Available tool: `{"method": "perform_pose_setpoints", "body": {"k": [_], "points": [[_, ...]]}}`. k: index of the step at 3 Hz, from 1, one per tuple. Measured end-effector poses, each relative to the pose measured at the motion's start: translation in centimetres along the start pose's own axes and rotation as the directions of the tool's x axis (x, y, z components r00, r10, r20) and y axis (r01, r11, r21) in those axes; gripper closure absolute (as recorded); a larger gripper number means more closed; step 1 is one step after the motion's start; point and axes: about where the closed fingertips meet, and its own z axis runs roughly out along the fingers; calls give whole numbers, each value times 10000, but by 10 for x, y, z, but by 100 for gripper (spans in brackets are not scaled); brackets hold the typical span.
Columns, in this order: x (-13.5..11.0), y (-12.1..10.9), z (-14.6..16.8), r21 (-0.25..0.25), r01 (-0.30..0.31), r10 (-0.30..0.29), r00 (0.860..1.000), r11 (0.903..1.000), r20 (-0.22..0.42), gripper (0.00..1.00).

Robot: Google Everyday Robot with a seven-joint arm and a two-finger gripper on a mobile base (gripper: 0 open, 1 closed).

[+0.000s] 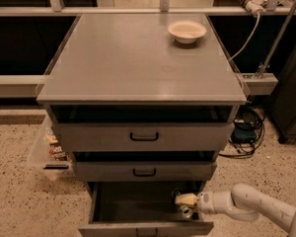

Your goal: Place green can into bottom drawer

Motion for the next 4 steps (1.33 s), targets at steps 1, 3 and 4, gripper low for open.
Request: {"method": "perform_pose_setpoints", "body": {"k": [1,3,4], "points": [[-4,-14,17,-64,-320,319,9994,9995,-104,100],[-19,-44,61,99,-736,740,9961,9972,-477,100],[-22,-58,80,388,-752,776,9950,9964,-633,100]]}}
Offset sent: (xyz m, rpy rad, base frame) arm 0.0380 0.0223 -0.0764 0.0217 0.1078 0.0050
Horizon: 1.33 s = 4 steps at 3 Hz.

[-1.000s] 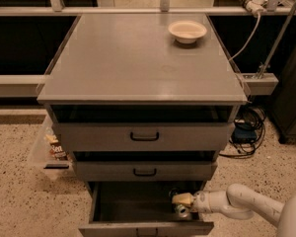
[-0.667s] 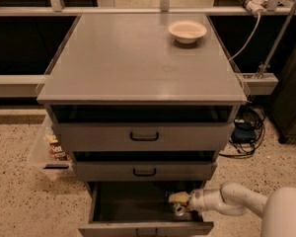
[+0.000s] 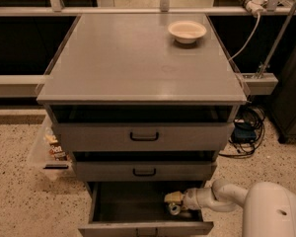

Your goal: Place green can into bottom drawer

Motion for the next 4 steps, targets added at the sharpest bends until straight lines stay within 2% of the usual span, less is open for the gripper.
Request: {"method": "perform_pose_setpoints", "body": {"k": [1,2,4], "points": [[-3,-12,16,260,-76,80,9998,9996,-178,100],[-3,-12,17,264,-72,77,9998,9996,-187,82],[-3,-12,17,264,-72,77,9998,9996,-188,34]]}}
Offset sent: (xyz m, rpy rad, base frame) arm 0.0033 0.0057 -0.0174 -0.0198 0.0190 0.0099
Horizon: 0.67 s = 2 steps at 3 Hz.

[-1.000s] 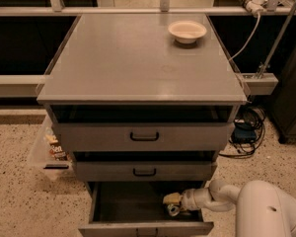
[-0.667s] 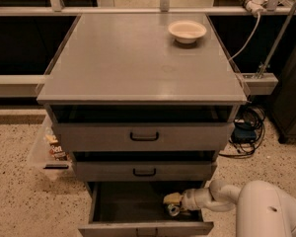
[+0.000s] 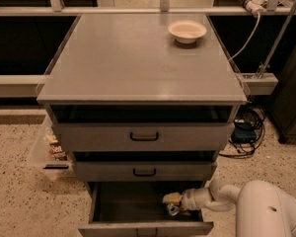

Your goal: Place green can into bottom drawer

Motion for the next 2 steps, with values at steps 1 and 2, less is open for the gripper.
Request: {"method": "perform_pose_setpoints", "body": {"k": [1,2], "points": [[0,0,0,0,0,0,10000,10000,-1,10],[0,0,0,-1,0,0,10000,10000,-2,0]]}}
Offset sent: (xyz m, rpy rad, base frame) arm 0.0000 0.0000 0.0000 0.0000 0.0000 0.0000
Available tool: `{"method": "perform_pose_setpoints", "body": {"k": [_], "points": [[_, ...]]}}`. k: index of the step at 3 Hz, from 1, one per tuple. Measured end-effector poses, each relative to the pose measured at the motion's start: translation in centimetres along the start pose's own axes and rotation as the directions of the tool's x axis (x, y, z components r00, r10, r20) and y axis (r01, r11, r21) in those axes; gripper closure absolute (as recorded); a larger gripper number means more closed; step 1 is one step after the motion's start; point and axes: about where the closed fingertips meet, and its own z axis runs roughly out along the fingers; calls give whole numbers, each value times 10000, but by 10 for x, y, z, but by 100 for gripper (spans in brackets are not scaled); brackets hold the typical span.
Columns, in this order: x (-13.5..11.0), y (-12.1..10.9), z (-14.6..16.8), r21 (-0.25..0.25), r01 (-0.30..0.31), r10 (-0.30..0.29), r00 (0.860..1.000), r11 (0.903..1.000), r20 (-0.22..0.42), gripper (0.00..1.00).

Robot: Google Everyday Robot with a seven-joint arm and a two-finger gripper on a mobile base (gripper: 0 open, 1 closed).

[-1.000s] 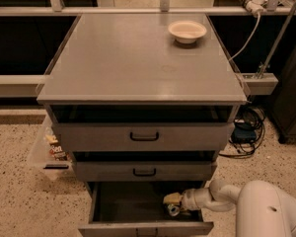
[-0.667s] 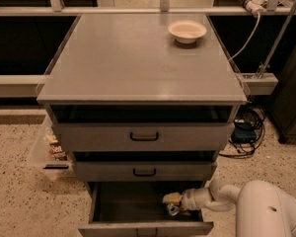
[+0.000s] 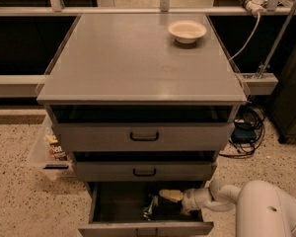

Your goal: Place green can into bottom drawer

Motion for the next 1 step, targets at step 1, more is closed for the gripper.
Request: {"method": "perform_pose_setpoints", "body": {"k": [1], "points": [[0,0,0,0,0,0,10000,10000,0,0]]}}
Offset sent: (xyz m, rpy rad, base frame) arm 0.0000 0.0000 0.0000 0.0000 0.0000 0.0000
